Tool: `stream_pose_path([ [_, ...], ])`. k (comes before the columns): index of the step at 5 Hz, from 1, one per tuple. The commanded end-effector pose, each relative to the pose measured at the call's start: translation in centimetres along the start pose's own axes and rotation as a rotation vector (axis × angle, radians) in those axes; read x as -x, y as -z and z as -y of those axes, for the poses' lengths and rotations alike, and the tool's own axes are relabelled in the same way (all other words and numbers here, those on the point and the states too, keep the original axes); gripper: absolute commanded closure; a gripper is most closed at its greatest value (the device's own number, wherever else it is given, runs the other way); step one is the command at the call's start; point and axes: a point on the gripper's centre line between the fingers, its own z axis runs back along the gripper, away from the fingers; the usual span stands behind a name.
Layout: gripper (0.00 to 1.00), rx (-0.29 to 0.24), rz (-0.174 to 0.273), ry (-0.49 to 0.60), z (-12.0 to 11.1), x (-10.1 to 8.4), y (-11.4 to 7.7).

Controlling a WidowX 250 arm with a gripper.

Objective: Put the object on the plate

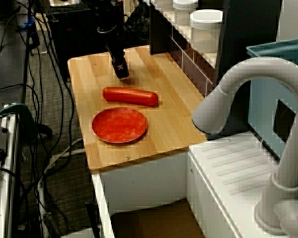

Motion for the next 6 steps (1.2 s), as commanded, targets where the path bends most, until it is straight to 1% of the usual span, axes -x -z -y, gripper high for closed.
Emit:
stream_pose_path([
  [1,0.00,0.000,0.000,0.000,0.0,0.0,0.0],
  [2,0.00,0.023,0.068,0.052,1.3,-0.4,-4.5],
  [3,0.00,0.051,0.121,0.103,1.5,-2.5,-9.2],
  [4,0.00,0.058,0.156,0.131,2.5,-2.3,-12.6],
  [5,0.00,0.068,0.178,0.152,3.8,-1.2,-12.6],
  [6,0.00,0.065,0.170,0.212,5.4,-1.2,-10.4],
])
